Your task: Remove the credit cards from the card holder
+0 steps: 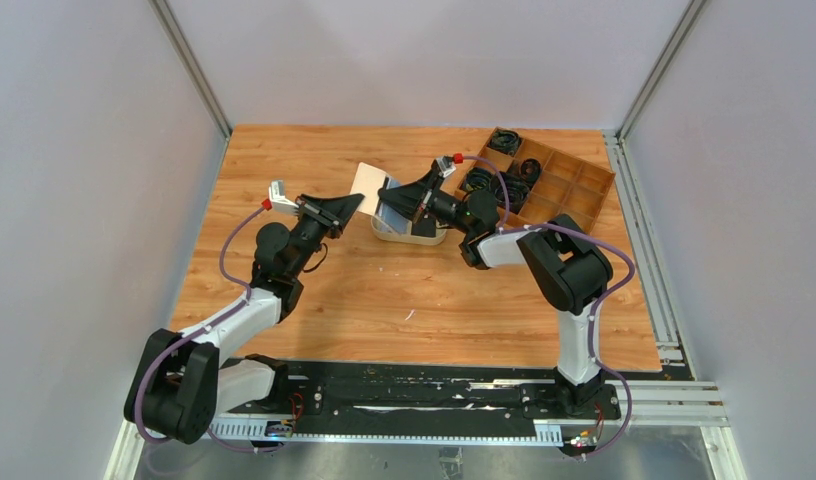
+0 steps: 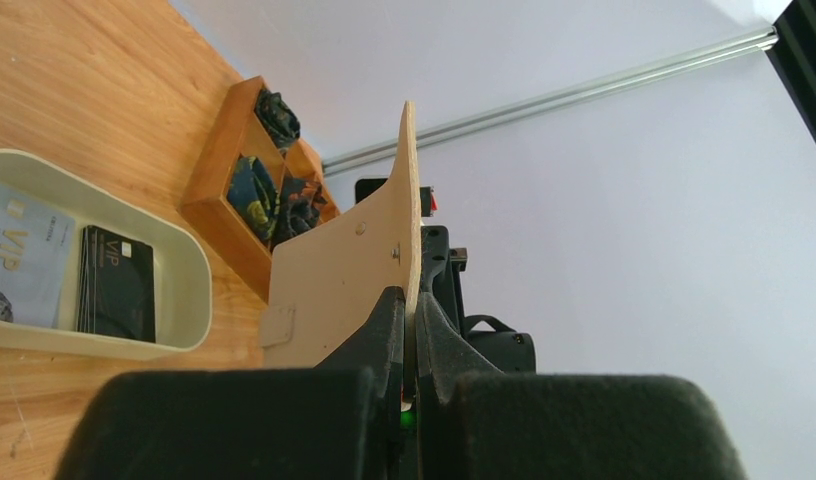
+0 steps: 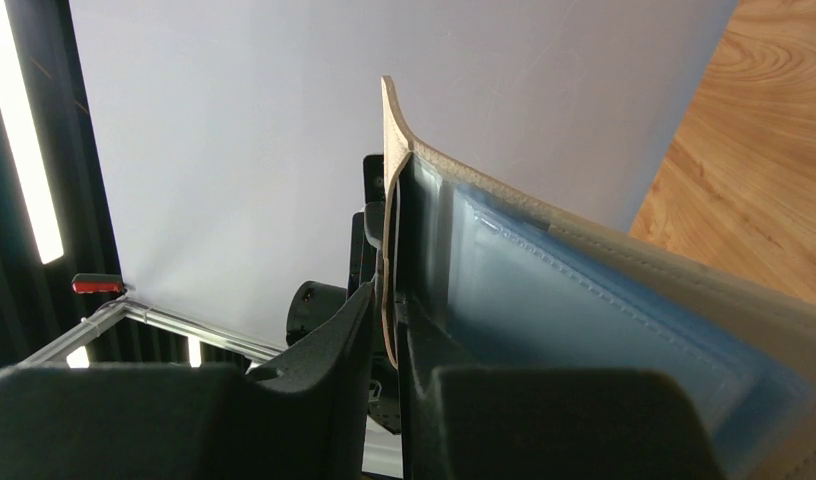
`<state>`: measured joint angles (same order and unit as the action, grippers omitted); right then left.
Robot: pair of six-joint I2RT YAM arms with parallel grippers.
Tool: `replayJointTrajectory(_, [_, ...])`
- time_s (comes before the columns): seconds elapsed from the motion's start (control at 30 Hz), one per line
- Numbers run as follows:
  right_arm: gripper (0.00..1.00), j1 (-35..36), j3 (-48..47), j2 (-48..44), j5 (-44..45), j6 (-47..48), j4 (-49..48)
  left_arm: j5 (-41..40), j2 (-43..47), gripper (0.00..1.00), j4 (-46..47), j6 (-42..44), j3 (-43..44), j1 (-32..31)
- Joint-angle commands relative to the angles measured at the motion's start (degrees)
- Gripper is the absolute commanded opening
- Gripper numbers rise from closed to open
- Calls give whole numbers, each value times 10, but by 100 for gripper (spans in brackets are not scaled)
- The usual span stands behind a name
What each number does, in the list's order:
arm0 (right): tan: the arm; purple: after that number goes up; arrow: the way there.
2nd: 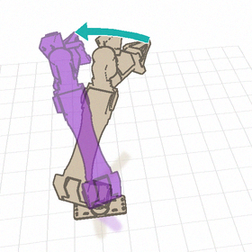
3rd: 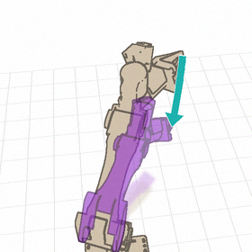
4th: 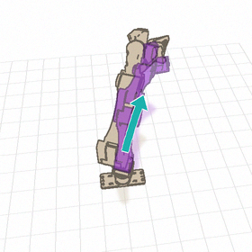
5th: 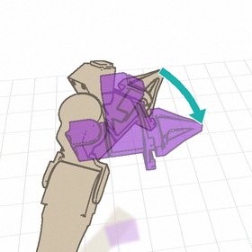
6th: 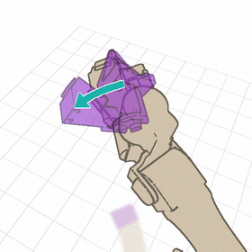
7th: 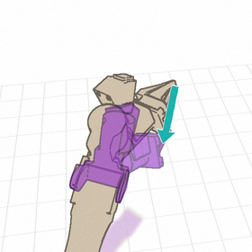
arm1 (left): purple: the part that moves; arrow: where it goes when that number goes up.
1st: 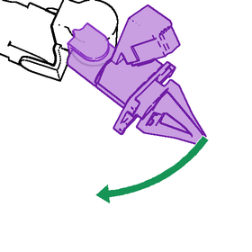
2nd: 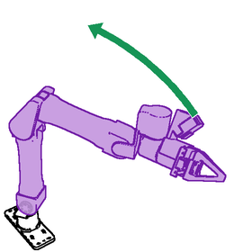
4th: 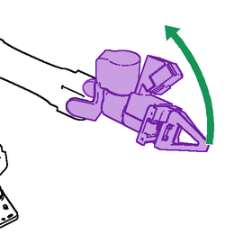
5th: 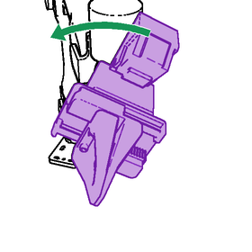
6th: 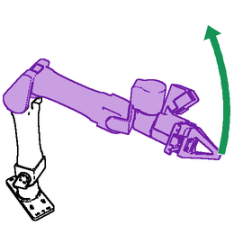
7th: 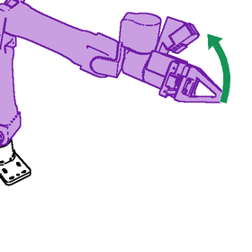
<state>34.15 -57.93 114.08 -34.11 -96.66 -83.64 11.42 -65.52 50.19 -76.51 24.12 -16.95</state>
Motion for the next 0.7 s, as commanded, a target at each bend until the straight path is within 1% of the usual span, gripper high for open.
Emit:
replayJointTrajectory(0.0, [16, 13, -15, 8, 10, -3, -30, 9, -4, 0, 25, 2, 6, 1])
replayJointTrajectory(0.1, [14, 13, -15, 10, 10, -3, -31, 9, -4, 0, 27, 1, 4, 2])
replayJointTrajectory(0.33, [0, 14, -16, 14, 14, -4, -33, 10, -4, 0, 33, 0, -1, 4])
replayJointTrajectory(0.57, [0, 13, -17, 12, 6, 0, -32, 10, -3, 0, 28, -1, -7, 8])
replayJointTrajectory(0.6, [0, 13, -18, 10, 1, 4, -25, 13, -3, 9, 24, -1, -7, 10])
replayJointTrajectory(0.63, [0, 13, -18, 5, -5, 11, -16, 16, -3, 15, 19, -1, -4, 13])
replayJointTrajectory(0.67, [0, 13, -16, 1, -12, 20, -2, 22, -4, 26, 14, -1, -2, 17])
